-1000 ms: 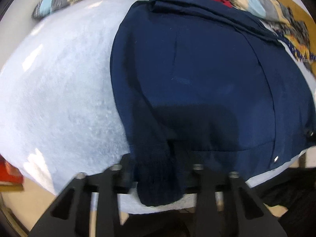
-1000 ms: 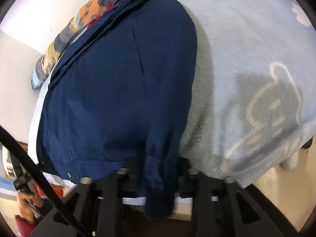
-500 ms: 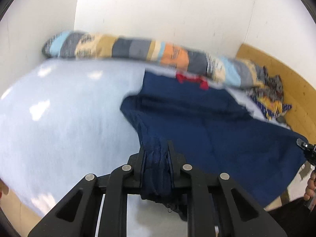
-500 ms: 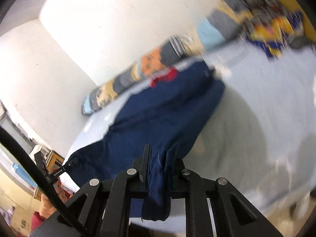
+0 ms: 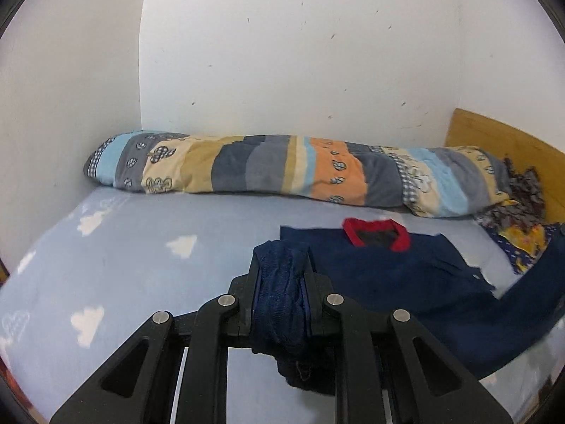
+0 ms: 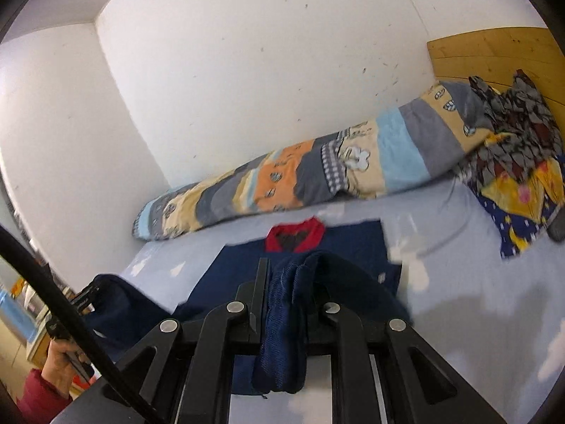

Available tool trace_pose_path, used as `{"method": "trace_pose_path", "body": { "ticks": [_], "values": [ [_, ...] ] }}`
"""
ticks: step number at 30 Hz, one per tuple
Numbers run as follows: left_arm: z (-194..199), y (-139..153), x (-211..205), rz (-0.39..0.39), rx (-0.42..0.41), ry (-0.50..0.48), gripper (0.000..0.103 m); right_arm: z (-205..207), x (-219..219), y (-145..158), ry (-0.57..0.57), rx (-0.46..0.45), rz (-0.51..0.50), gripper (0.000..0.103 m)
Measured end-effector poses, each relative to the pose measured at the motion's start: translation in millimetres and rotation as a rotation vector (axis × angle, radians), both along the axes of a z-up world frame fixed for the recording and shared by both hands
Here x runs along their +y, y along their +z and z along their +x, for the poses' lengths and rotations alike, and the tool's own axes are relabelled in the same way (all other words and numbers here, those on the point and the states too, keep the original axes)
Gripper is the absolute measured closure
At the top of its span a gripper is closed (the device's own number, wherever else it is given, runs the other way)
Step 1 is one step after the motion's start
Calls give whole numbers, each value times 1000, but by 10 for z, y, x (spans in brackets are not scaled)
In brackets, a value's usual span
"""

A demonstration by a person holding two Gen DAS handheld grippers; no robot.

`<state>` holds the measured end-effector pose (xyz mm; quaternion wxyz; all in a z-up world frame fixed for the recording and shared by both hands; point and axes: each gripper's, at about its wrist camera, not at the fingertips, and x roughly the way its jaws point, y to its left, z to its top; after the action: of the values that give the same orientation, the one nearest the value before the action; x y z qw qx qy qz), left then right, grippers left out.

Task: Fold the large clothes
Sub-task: 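Lift the hem with both tools and fold it toward the red collar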

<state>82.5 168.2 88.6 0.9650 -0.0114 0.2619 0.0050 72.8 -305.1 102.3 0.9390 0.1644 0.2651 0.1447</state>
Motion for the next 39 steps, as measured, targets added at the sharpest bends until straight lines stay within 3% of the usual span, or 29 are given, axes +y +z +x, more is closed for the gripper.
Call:
{"method": "trace_pose_path", "body": {
  "ticks": [6, 10, 13, 14, 16, 17, 18, 21, 22, 23, 28, 32, 36, 39],
  "values": [
    [1187, -232, -36, 15, 117, 29, 85, 1174, -174, -221, -61, 79, 19, 89],
    [2081, -696, -37, 20, 236, 35, 84, 1996, -248, -653, -98, 163, 13, 89],
    [2710, -1158, -16, -17, 365, 44, 79, 2675, -326, -1146, -138, 283, 48, 88],
    [2879, -1297, 16, -43, 411, 54, 72, 2842, -361, -1299, -150, 329, 67, 87],
    [3115, -1520, 125, -114, 495, 87, 66, 3152, -517, -1706, -178, 422, 199, 72],
    [3190, -1605, 215, -178, 520, 98, 63, 3230, -568, -1834, -186, 457, 242, 58],
    [3222, -1650, 305, -246, 529, 93, 62, 3291, -639, -1955, -214, 489, 274, 54],
    [3226, -1620, 564, -389, 522, 67, 52, 3283, -837, -2073, -217, 472, 398, 54],
    [3187, -1565, 621, -373, 493, 89, 36, 3262, -887, -2056, -212, 464, 411, 54],
    [3140, -1499, 674, -345, 458, 117, 28, 3218, -916, -1998, -211, 443, 407, 54],
    [2991, -1221, 835, -288, 342, 143, 27, 3088, -842, -1626, -167, 337, 358, 54],
    [2850, -1140, 525, -200, 297, 44, 27, 3107, -776, -1498, -153, 307, 365, 52],
    [2727, -1278, -51, -61, 256, -133, 26, 3108, -880, -1617, -170, 334, 495, 36],
    [2778, -1595, -333, 46, 309, -154, 26, 3134, -1041, -1811, -206, 390, 601, 36]
  ]
}}
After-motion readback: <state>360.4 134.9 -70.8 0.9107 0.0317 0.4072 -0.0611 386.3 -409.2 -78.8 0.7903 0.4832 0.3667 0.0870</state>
